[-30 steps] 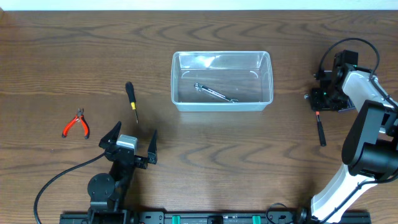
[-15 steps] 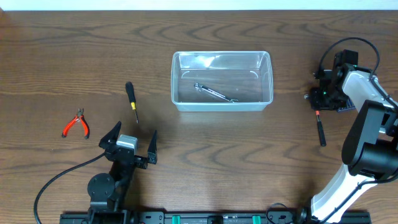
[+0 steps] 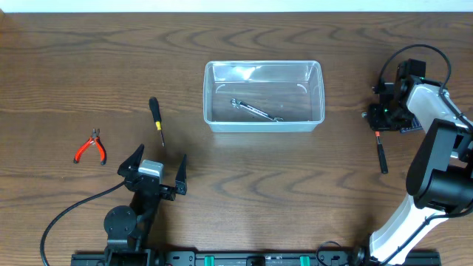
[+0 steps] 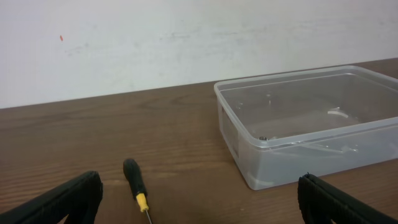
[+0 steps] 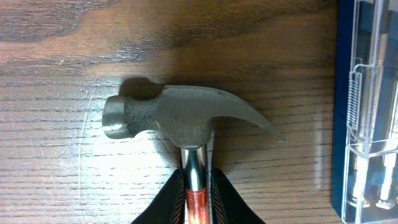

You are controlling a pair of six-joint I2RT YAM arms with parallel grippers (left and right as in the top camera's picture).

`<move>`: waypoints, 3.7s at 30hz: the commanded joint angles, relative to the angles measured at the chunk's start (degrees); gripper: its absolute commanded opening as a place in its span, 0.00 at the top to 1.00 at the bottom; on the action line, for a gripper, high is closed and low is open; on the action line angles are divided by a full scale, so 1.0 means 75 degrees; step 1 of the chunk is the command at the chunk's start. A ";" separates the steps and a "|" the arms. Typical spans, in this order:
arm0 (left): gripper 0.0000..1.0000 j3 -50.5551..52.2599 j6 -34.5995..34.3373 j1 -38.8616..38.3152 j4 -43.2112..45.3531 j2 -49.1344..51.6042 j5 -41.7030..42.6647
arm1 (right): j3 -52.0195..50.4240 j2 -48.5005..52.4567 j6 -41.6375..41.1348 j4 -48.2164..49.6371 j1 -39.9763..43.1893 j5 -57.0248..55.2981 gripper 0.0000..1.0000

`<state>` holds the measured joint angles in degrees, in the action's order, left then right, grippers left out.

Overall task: Pack container
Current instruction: 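Lift the red-handled claw hammer with the right gripper, then carry the hammer over the clear container with the right gripper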

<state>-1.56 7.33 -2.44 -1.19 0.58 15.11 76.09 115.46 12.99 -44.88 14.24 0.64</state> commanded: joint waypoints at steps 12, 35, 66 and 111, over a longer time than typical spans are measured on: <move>0.02 0.0178 -0.0070 0.0029 -0.0192 -0.0047 0.0181 | -0.0006 0.0122 0.0050 0.0044 -0.0009 0.0064 0.88; 0.02 0.0178 -0.0070 0.0029 -0.0195 -0.0047 0.0181 | -0.0003 0.0122 -0.0023 0.0044 -0.0009 0.0067 0.93; 0.02 0.0178 -0.0070 0.0029 -0.0195 -0.0047 0.0181 | 0.1300 0.0119 -0.0070 -0.0816 -0.0321 0.0122 0.98; 0.02 0.0178 -0.0070 0.0029 -0.0195 -0.0047 0.0181 | 0.5566 0.0122 0.1676 -0.1944 -0.5240 -0.0254 0.99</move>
<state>-1.56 7.33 -2.46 -1.19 0.58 15.11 116.20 115.87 23.79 -60.34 -23.20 -0.89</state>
